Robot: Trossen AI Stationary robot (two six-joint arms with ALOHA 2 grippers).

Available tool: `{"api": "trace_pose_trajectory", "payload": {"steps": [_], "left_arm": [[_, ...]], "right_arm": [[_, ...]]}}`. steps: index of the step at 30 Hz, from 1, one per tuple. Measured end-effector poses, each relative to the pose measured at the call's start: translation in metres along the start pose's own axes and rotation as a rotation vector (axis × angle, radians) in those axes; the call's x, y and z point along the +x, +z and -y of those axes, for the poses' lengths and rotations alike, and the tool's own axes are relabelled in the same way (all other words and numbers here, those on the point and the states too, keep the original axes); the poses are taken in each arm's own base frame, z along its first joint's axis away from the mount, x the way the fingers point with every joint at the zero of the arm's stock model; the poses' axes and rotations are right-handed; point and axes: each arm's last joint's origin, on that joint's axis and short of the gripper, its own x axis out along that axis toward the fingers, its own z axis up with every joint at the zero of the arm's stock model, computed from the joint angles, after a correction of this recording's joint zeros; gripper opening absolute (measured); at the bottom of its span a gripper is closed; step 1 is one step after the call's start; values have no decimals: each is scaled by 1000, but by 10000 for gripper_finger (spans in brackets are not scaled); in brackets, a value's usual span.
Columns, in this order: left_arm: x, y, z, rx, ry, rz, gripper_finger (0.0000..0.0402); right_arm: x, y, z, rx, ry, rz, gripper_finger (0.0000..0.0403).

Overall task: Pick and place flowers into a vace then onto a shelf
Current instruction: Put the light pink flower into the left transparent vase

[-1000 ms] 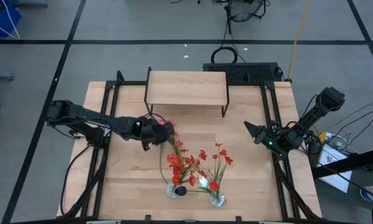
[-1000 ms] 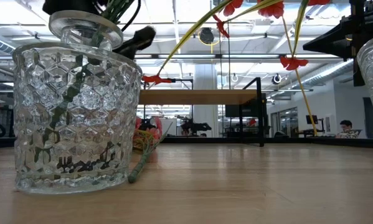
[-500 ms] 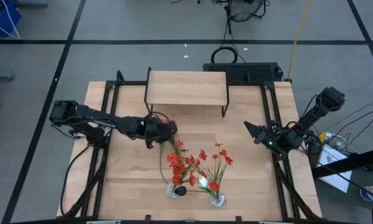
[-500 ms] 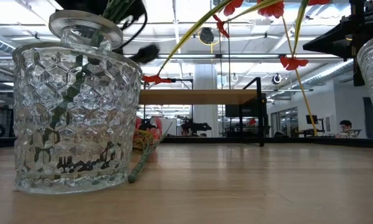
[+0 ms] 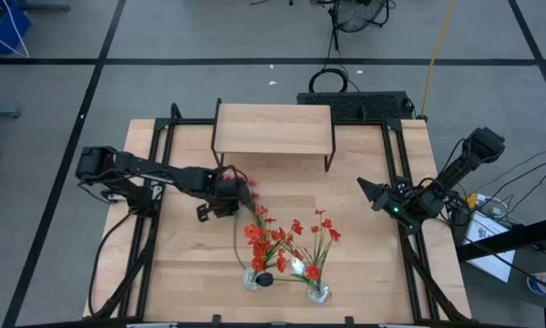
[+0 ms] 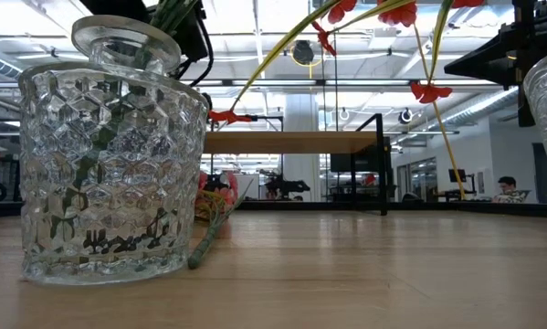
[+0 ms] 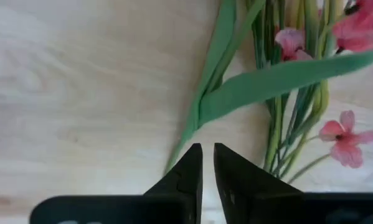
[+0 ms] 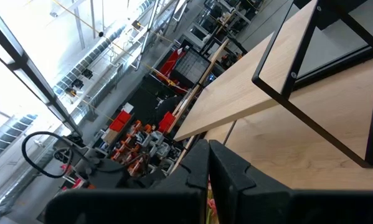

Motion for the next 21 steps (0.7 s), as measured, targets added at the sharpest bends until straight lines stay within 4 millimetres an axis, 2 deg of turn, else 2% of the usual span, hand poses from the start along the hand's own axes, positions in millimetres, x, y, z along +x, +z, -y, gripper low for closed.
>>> {"api": "trace_pose_trajectory", "payload": {"steps": [14,21], "left_arm": [[0,5,-2,-13,23,36,47],[20,4,-3,-47,118,-25,48]], "right_arm": [[0,0,0,1,0,0,4],[0,0,0,0,0,0,4]]}}
